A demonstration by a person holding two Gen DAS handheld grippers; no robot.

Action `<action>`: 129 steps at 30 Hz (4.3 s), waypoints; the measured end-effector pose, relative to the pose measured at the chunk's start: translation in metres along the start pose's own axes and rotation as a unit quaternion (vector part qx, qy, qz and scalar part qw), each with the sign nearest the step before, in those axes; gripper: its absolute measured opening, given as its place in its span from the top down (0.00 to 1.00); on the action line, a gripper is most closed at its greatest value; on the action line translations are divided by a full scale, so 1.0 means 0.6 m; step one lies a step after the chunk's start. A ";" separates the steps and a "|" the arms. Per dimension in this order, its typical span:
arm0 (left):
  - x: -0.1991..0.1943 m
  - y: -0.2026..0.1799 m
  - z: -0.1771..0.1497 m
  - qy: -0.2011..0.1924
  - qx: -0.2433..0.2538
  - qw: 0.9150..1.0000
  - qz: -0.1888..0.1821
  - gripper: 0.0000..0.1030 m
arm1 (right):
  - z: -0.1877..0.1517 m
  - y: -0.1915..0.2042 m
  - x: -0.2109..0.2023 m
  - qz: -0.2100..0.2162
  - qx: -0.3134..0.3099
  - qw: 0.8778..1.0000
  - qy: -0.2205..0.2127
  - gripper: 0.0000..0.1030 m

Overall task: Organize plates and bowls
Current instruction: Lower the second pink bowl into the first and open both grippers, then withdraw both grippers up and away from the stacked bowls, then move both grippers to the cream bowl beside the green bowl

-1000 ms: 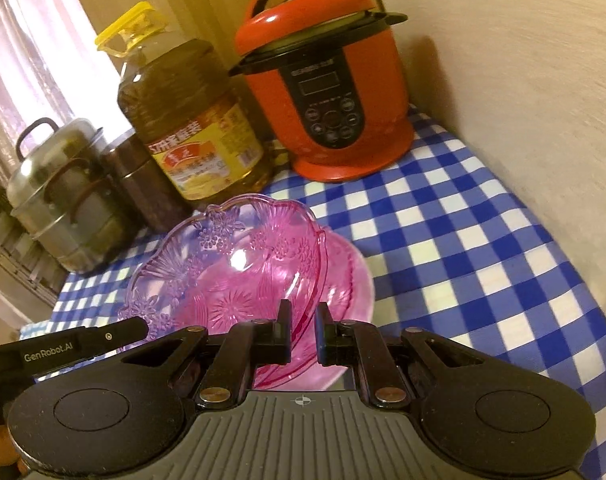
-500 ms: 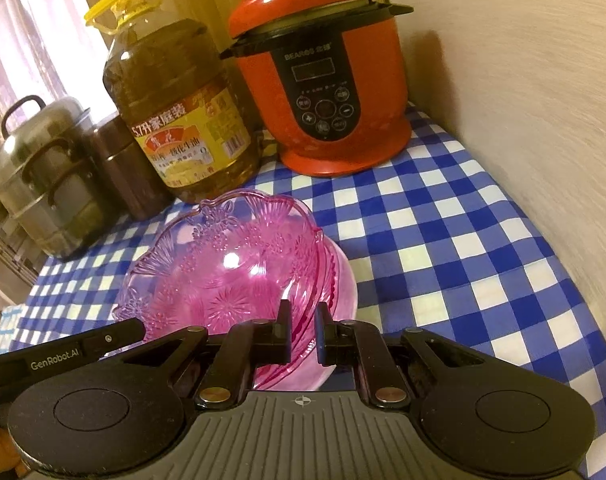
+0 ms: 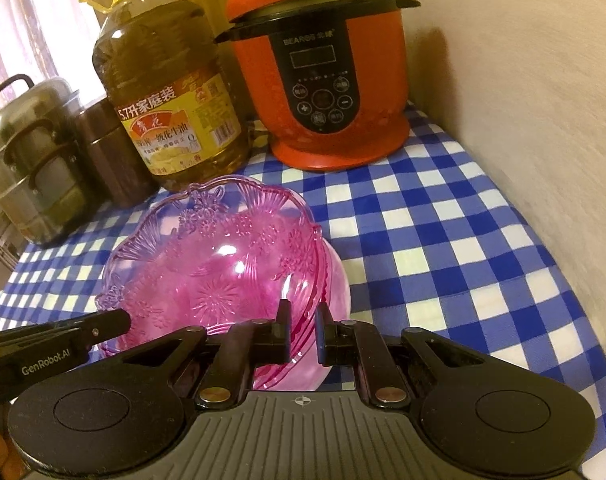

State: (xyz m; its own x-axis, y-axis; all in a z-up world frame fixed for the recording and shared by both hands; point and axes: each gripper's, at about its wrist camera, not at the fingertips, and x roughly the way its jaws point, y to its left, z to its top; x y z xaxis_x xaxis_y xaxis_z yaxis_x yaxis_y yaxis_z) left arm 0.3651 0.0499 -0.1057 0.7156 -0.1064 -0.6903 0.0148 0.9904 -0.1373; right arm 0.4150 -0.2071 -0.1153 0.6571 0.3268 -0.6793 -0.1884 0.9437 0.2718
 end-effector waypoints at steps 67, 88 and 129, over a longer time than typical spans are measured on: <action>-0.194 -0.016 -0.062 -0.018 -0.046 0.999 -0.018 0.71 | -0.070 0.010 -0.171 0.047 0.049 0.997 -0.031 0.48; -0.378 -0.029 -0.201 0.002 -0.048 0.999 0.008 0.55 | -0.228 0.070 -0.348 0.049 0.028 0.998 0.022 0.41; -0.350 0.049 -0.265 0.064 -0.157 0.985 0.031 0.53 | -0.238 0.124 -0.292 0.067 -0.011 0.995 0.080 0.40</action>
State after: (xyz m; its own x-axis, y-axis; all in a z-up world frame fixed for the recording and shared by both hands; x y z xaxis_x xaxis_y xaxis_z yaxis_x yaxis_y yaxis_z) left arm 0.1041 0.0875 -0.0778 0.6149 -0.0770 -0.7848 -0.2573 0.9212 -0.2920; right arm 0.1818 -0.1869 -0.0731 0.5013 0.4516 -0.7381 -0.2836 0.8916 0.3529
